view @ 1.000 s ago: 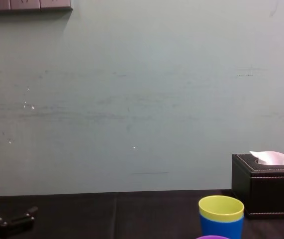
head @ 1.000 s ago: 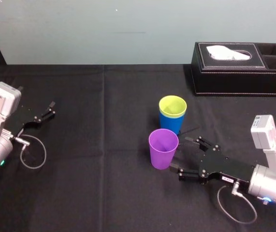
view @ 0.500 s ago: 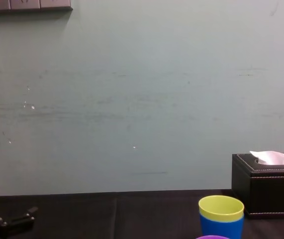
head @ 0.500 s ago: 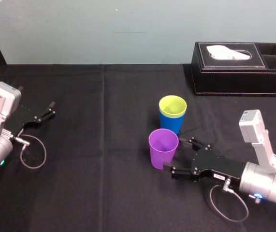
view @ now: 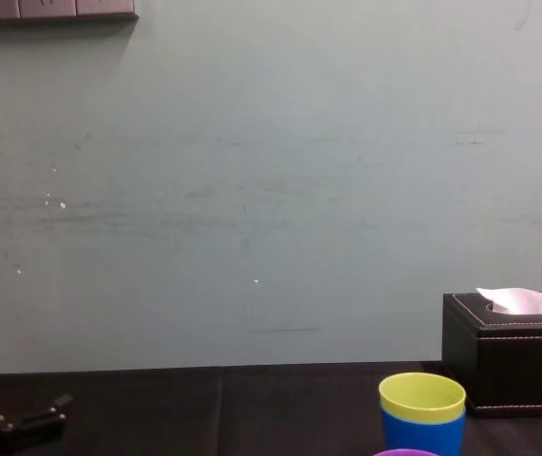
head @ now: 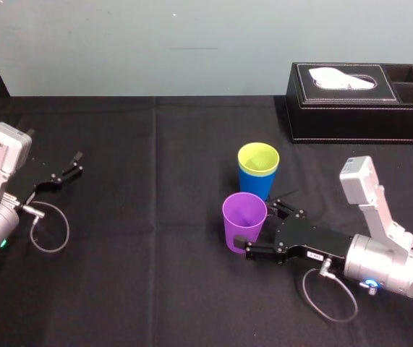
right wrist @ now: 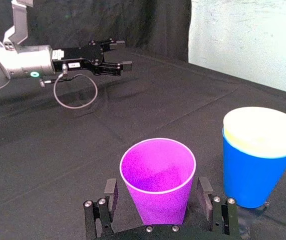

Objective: Stack the three plastic cups sequentially using one hand.

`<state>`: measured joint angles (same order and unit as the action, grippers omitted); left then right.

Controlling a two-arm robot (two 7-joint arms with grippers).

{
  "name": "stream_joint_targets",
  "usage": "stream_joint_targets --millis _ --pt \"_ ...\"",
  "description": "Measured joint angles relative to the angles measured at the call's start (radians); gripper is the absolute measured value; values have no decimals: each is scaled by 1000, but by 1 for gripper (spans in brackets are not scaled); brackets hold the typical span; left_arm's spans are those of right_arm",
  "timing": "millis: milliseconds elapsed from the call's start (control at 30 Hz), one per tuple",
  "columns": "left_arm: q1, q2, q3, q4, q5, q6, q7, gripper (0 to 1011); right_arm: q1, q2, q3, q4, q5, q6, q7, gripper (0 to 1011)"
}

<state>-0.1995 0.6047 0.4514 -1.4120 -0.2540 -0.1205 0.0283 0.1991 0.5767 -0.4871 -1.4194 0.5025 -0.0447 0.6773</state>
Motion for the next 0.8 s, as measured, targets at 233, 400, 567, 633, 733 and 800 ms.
stream_joint_targets --millis 233,400,567,633,733,800 --pt "0 0 0 0 0 0 0 1011 21 -19 -15 24 -27 -5 -14 1003" --pt "0 0 0 0 0 0 0 1011 28 -30 -17 37 -40 -16 -21 1003" --pt "0 0 0 0 0 0 0 1012 30 -38 -16 43 -46 -27 -22 1003" --pt "0 0 0 0 0 0 0 1011 31 -40 -15 44 -46 -30 -22 1003" --pt "0 0 0 0 0 0 0 1011 34 -45 -15 47 -48 -33 -21 1003" --pt "0 0 0 0 0 0 0 1011 39 -48 -18 49 -51 -34 -14 1003"
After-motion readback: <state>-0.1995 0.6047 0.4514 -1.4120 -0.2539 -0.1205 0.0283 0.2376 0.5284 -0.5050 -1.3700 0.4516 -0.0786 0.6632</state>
